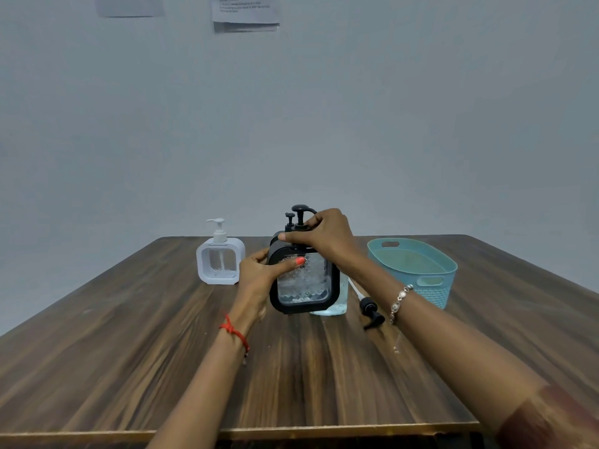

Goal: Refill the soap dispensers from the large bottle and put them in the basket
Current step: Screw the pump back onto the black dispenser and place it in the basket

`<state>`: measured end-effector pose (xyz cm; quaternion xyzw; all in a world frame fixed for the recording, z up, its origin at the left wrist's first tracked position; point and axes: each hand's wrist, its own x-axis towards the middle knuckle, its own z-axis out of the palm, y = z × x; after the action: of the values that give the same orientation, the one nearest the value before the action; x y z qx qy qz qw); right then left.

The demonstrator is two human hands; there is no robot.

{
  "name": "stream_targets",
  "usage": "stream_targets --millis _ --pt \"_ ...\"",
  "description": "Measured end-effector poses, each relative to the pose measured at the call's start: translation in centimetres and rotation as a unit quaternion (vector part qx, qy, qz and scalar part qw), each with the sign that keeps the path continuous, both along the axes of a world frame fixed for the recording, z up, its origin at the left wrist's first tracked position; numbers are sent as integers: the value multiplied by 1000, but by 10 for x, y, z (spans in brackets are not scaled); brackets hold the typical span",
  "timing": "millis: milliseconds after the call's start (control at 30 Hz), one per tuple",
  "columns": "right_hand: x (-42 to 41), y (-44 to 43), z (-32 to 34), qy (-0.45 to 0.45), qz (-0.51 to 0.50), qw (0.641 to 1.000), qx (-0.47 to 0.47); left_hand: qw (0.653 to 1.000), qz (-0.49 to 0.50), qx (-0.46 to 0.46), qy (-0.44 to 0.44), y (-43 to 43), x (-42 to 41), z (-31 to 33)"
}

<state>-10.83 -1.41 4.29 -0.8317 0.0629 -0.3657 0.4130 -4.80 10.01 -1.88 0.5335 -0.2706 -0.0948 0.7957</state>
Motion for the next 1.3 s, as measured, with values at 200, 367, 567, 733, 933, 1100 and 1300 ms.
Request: stream_targets --millis 200,367,567,733,933,1100,1300 --pt "-14 -13 13 88 188 976 62 1000 -20 -2 7 10 2 3" --pt "-15 -14 14 94 233 962 106 1000 -17 11 6 11 1 3" --pt "-12 4 7 40 57 996 62 998 51 27 11 1 -6 2" --pt "-6 25 -10 -33 -130 991 -7 990 121 58 -30 -13 -18 1" --pt "-4 21 -25 -30 -194 978 -67 991 112 76 -13 -15 -19 -7" --pt "-23 2 -11 -4 -97 994 -60 995 69 72 10 -10 -23 -4" --pt "-55 -35 -3 74 102 990 71 998 40 44 7 -14 -37 9"
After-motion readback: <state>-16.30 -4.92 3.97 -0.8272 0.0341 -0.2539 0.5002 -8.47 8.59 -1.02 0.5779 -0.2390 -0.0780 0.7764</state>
